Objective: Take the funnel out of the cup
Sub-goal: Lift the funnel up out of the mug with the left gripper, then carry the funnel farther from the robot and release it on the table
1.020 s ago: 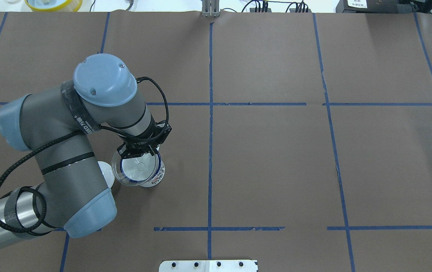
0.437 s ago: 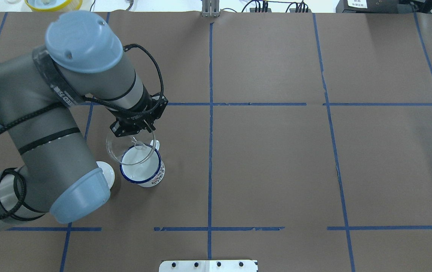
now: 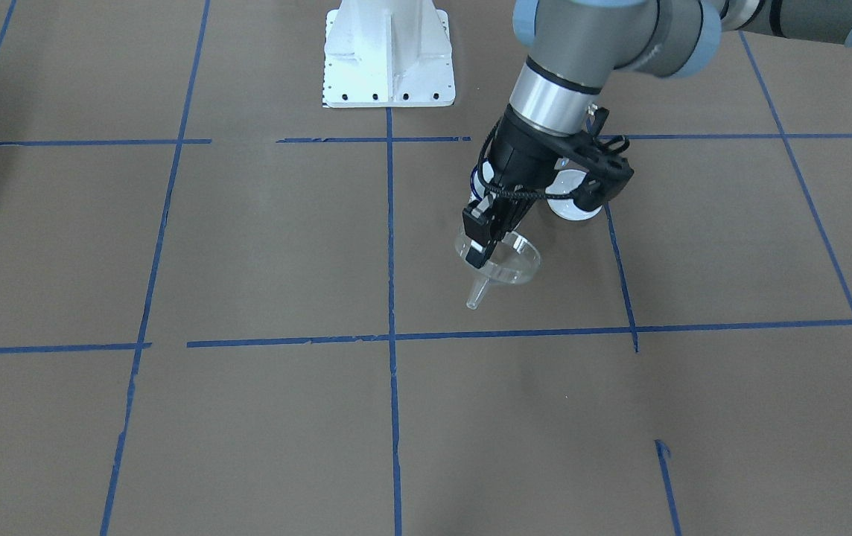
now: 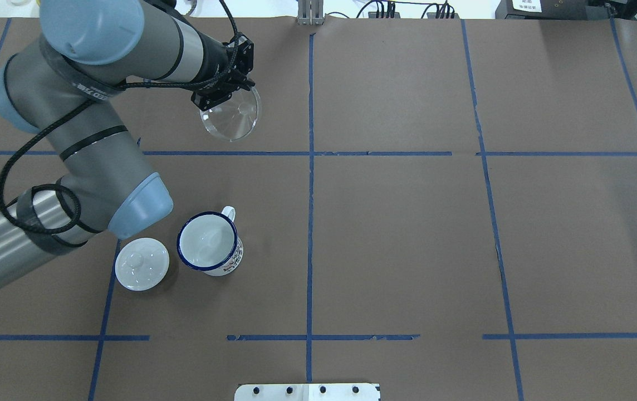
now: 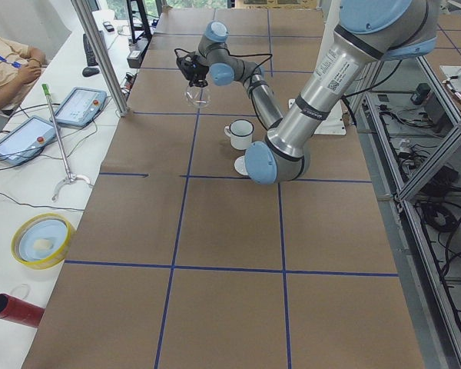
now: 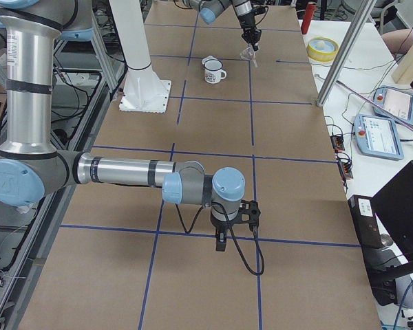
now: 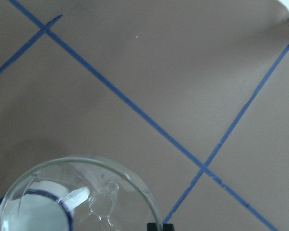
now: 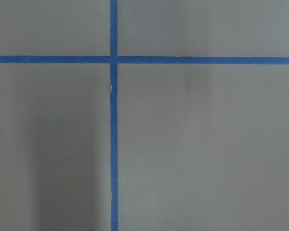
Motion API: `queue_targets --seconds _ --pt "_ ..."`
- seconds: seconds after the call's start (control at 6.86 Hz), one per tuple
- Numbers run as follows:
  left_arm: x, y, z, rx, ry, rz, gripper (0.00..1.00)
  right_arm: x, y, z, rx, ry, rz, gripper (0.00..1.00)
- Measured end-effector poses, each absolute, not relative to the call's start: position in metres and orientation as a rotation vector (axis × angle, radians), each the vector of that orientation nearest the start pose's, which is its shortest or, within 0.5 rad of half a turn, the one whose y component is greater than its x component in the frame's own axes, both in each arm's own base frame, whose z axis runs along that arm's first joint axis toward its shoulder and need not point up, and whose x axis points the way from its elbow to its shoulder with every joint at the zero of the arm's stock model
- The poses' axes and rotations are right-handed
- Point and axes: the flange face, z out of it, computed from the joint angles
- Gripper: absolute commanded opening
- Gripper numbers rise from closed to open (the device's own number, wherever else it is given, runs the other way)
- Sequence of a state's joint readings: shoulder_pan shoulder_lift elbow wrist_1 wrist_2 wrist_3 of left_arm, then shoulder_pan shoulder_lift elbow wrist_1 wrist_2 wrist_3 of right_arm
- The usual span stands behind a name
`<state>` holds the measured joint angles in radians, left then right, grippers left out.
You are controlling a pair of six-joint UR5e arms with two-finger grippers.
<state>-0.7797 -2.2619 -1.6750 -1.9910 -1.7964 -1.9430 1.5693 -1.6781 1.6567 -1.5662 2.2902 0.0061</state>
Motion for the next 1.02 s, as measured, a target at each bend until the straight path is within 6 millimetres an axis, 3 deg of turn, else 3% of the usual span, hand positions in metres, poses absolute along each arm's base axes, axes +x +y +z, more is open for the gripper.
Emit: queue_targets --seconds 0.29,0.44,0.73,1.02 --pt "0.425 -0.604 0.219 0.177 1.362 -0.949 0.00 0.067 -0.445 0.670 -0.019 -0.719 0.010 1.00" --pt "0.424 -0.619 0.249 0.221 1.390 -0.981 0.00 0.067 -0.445 0.670 -0.019 -0.719 0.010 1.00" --pt "0.402 -0.618 0.304 0.257 1.423 -0.999 0.00 0.067 -0.445 0.670 -0.019 -0.719 0.010 1.00" --pt "0.394 -0.604 0.331 0.256 1.439 -0.992 0.00 0.067 -0.445 0.670 -0.019 -0.719 0.010 1.00"
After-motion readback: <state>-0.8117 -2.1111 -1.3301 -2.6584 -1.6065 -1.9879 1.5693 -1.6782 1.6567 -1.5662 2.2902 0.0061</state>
